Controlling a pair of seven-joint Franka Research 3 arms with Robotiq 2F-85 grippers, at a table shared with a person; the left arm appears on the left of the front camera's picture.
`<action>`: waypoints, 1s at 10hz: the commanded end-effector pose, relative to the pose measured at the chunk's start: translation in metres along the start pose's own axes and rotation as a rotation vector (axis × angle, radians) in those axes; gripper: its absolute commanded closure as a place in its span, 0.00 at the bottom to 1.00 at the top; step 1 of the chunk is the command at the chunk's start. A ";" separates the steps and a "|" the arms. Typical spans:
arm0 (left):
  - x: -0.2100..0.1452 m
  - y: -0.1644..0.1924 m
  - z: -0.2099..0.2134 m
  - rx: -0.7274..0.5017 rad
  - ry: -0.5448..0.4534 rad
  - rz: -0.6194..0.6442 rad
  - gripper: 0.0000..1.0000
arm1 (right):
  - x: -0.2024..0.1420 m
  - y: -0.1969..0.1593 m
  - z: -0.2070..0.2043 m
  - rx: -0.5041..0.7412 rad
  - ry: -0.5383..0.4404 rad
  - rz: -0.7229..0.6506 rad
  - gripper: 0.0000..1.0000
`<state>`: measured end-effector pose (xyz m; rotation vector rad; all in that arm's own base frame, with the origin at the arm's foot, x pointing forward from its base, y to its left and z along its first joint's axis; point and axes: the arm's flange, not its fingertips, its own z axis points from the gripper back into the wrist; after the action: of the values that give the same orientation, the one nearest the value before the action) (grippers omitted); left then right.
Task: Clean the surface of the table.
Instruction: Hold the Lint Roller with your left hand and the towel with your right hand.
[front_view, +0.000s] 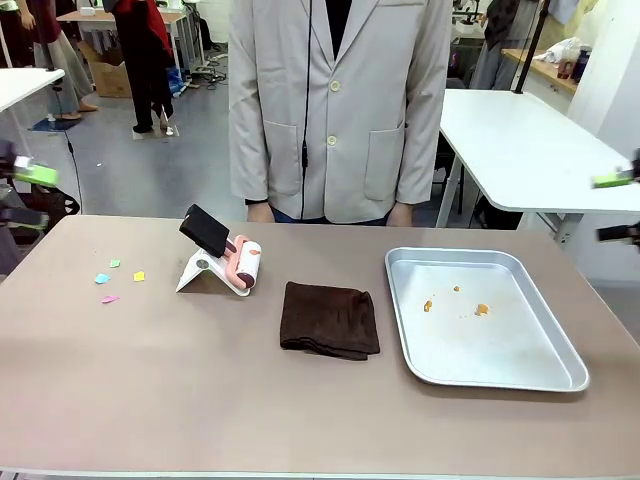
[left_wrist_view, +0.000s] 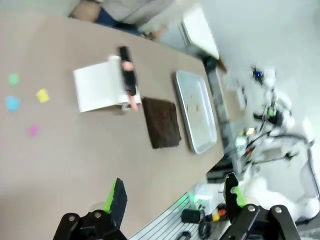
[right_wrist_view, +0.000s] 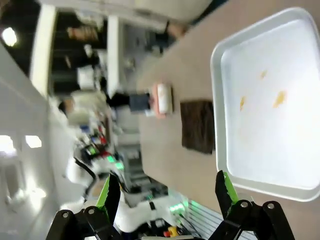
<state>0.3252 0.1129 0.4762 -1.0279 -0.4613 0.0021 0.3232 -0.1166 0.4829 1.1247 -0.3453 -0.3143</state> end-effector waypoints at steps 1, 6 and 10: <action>-0.033 0.042 0.021 -0.042 -0.125 0.107 0.00 | -0.047 -0.055 0.024 0.098 -0.111 -0.033 0.00; -0.070 0.068 0.032 -0.036 -0.342 0.294 0.00 | -0.048 -0.126 0.068 0.163 -0.230 -0.191 0.00; -0.028 0.088 0.080 -0.049 -0.292 0.285 0.00 | -0.015 -0.123 0.101 0.126 -0.206 -0.210 0.00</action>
<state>0.2944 0.2162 0.4287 -1.1318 -0.5790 0.4231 0.2605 -0.2427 0.4012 1.2548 -0.4329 -0.6116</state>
